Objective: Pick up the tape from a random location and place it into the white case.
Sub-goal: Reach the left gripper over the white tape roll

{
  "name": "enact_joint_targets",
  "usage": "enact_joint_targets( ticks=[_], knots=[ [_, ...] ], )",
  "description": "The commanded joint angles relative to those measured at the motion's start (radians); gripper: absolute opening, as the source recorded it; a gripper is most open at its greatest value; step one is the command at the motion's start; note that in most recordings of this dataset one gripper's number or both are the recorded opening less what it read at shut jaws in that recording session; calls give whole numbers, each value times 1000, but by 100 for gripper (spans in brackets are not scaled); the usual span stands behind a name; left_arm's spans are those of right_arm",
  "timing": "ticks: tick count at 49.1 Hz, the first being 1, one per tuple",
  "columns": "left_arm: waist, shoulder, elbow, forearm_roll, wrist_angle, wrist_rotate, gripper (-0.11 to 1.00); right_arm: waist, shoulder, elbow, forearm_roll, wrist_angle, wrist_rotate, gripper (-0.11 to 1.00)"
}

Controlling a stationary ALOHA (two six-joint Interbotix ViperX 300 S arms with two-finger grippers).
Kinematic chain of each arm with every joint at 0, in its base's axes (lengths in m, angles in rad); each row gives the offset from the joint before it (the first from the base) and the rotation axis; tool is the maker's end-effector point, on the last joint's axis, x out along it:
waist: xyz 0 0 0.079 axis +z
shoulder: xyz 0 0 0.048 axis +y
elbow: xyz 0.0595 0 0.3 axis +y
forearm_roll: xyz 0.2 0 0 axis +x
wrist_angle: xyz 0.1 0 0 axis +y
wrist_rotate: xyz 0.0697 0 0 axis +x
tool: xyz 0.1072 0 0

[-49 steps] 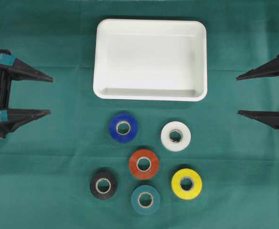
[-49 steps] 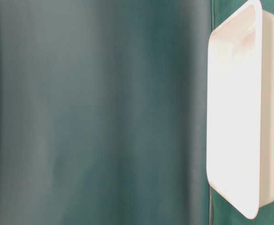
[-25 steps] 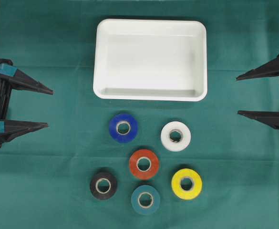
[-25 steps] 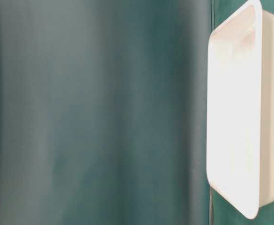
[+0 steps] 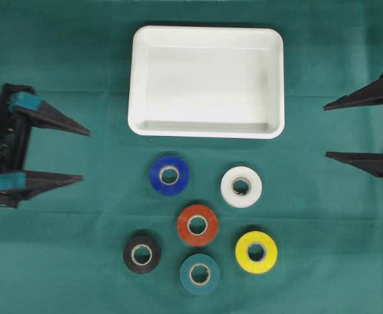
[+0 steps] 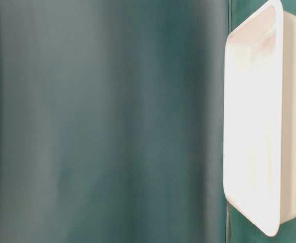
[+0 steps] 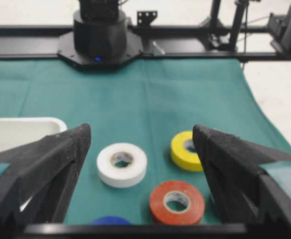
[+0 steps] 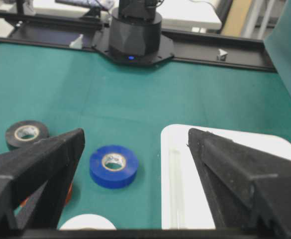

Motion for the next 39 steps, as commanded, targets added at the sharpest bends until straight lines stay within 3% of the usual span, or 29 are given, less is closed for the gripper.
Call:
enact_joint_targets(
  ticks=[1, 20, 39],
  knots=[
    [-5, 63, -64, -3, -23, 3, 99, -2, 9, -28, -2, -8, 0, 91],
    [-5, 367, -304, -2, -40, 8, 99, -2, 12, -28, -6, -5, -2, 91],
    [-5, 617, -601, -2, 28, 11, 99, -2, 18, -28, -9, -5, -2, 91]
  ],
)
